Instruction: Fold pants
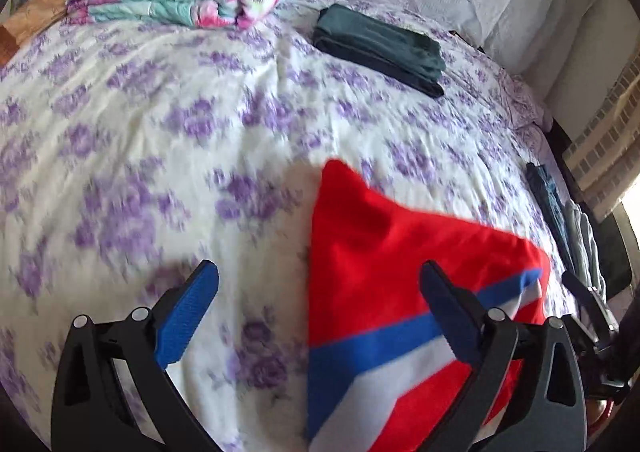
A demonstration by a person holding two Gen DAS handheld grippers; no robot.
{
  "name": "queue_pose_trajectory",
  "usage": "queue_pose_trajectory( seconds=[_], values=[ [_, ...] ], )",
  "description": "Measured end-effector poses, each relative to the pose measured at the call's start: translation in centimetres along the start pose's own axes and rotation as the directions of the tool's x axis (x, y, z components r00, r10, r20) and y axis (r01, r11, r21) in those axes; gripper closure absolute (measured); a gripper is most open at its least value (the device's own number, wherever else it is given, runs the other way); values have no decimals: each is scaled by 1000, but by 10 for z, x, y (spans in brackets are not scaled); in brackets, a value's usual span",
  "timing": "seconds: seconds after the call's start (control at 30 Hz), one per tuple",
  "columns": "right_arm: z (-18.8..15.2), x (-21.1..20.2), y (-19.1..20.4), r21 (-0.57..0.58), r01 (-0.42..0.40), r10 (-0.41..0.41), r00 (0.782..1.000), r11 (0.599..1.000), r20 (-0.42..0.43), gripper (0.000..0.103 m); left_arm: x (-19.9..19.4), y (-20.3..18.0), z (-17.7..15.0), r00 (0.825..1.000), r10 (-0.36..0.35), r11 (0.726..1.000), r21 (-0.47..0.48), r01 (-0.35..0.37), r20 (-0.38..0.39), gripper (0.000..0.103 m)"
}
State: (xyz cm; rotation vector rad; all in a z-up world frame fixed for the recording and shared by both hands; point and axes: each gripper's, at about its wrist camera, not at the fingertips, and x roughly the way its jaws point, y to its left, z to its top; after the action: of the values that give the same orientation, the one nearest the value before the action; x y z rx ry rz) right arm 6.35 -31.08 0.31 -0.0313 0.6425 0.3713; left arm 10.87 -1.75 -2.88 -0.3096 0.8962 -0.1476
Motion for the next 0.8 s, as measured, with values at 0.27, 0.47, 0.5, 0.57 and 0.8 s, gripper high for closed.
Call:
queue_pose_trajectory(
  seconds=[0.27, 0.47, 0.5, 0.57, 0.8],
  values=[
    [21, 21, 70, -146, -135, 140, 990, 980, 27, 4, 48, -2, 51, 986, 166, 983, 87, -164, -25, 5],
    [-7, 75, 108, -226, -215, 173, 966, 950, -194, 10, 72, -5, 40, 972, 234, 952, 203, -228, -2, 4],
    [-10, 78, 106, -222, -223, 181, 964, 949, -196, 10, 70, -5, 41, 971, 237, 951, 201, -233, 3, 4],
    [-7, 73, 103, -201, -235, 198, 961, 951, -192, 10, 54, -6, 43, 974, 223, 957, 182, -227, 42, 4],
    [-9, 59, 108, -184, -263, 235, 959, 947, -161, 9, 19, -43, 32, 979, 148, 936, 299, -185, 142, 4]
  ],
)
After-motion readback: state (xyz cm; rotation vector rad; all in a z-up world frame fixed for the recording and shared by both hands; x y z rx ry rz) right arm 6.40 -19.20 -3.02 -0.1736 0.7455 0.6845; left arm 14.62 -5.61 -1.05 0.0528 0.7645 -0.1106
